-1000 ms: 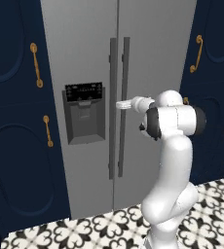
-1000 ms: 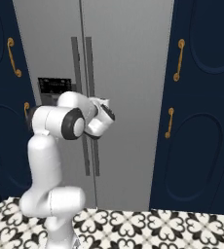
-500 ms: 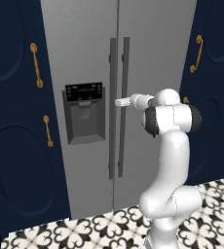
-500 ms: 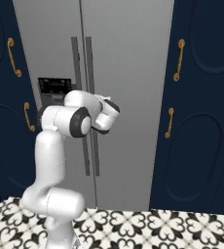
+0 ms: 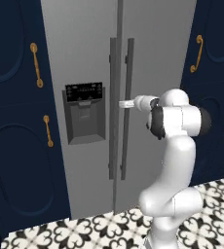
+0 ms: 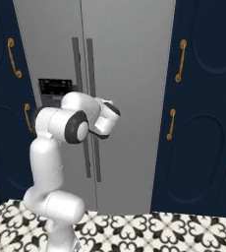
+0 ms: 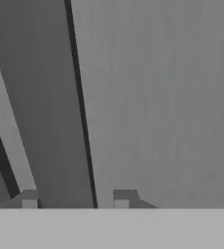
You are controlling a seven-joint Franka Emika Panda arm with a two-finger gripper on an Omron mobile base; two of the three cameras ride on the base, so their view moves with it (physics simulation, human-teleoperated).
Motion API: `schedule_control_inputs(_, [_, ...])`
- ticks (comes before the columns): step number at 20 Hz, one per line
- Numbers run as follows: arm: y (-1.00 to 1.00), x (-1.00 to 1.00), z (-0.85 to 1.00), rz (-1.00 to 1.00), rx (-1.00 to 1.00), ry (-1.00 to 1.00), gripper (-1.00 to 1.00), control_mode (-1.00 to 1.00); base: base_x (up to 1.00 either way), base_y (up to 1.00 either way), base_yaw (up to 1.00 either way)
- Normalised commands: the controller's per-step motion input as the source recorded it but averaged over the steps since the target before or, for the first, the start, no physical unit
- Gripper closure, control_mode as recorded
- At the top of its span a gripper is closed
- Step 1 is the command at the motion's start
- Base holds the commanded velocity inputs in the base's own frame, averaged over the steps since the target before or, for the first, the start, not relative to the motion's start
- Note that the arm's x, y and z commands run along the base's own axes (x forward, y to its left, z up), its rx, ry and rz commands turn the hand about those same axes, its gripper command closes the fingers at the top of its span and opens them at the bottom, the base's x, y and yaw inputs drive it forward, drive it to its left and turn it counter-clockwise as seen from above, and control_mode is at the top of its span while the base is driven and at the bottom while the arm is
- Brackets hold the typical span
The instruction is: Grab a lemon wedge from the fridge and one ice cube from the ice bowl, and put them in the glass of lemonade.
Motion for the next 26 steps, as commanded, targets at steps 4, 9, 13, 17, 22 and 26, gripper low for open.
schedule_control_inputs(4, [-0.84,-0.87,0.36,-0.37,0.05,-0.03,1.00,-1.00,0.00,0.00,0.00])
schedule_control_inputs(9, [-0.71,-0.79,0.94,-0.40,0.01,-0.08,1.00,-1.00,0.00,0.00,0.00])
schedule_control_inputs(13, [-0.27,-0.73,1.00,-0.42,0.00,-0.08,-1.00,-1.00,0.00,0.00,0.00])
schedule_control_inputs(17, [-0.25,-1.00,0.63,-0.31,0.00,-0.06,-1.00,-1.00,0.00,0.00,0.00])
schedule_control_inputs(22, [0.16,-0.96,0.00,-0.03,-0.05,-0.07,-1.00,-1.00,0.00,0.00,0.00])
schedule_control_inputs(26, [1.00,-0.69,0.00,0.07,-0.20,-0.12,-1.00,-1.00,0.00,0.00,0.00])
